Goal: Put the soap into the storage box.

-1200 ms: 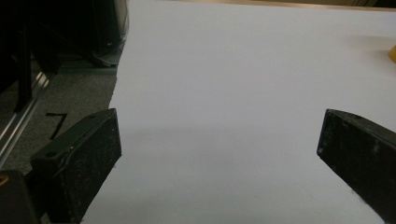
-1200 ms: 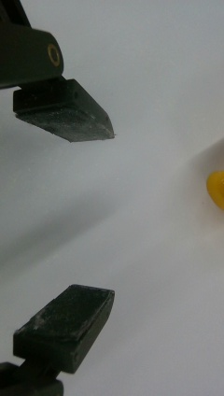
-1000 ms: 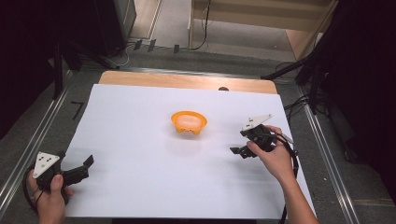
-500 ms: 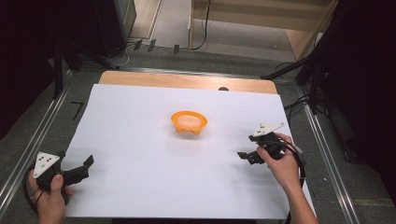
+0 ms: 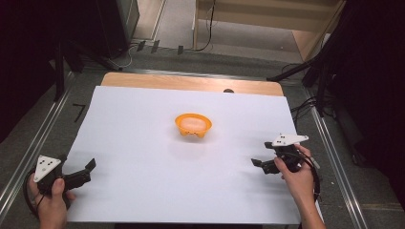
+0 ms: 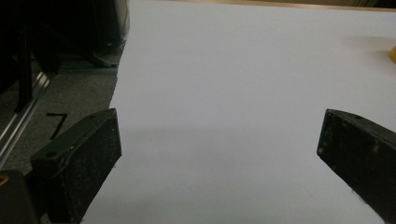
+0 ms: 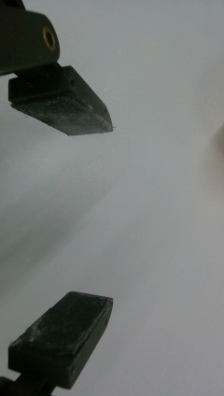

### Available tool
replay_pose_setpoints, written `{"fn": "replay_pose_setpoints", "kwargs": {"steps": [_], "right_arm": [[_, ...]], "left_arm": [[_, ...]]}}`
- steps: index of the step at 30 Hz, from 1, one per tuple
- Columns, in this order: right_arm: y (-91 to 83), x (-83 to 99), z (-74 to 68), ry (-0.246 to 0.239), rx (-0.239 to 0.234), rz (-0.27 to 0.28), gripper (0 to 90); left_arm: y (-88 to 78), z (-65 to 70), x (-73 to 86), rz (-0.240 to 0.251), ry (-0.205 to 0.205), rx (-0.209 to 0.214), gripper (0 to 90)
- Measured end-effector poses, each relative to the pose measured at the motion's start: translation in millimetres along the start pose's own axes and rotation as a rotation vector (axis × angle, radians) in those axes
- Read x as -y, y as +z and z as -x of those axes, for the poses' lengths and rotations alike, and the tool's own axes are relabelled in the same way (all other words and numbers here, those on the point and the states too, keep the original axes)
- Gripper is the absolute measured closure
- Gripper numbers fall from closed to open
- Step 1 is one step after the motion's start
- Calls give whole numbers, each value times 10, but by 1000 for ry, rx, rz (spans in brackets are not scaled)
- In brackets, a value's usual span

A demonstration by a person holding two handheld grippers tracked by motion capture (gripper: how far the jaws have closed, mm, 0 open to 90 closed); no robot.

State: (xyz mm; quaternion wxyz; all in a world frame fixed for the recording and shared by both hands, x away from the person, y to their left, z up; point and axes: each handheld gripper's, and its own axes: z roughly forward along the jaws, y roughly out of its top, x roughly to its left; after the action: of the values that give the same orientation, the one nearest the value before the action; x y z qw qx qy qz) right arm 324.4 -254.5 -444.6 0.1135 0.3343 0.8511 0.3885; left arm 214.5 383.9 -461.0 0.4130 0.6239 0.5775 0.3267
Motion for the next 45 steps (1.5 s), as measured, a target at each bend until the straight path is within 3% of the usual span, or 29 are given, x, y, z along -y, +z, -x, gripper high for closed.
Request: {"fn": "replay_pose_setpoints", "kwargs": {"steps": [30,45], "right_arm": [[-349,708,-13,82,55,92,139],[-525,1064,-8,156,82,168,138]], "left_arm": [[-3,5,0,0,1,-3,5],[-5,3,1,3,-2,-1,5]]}}
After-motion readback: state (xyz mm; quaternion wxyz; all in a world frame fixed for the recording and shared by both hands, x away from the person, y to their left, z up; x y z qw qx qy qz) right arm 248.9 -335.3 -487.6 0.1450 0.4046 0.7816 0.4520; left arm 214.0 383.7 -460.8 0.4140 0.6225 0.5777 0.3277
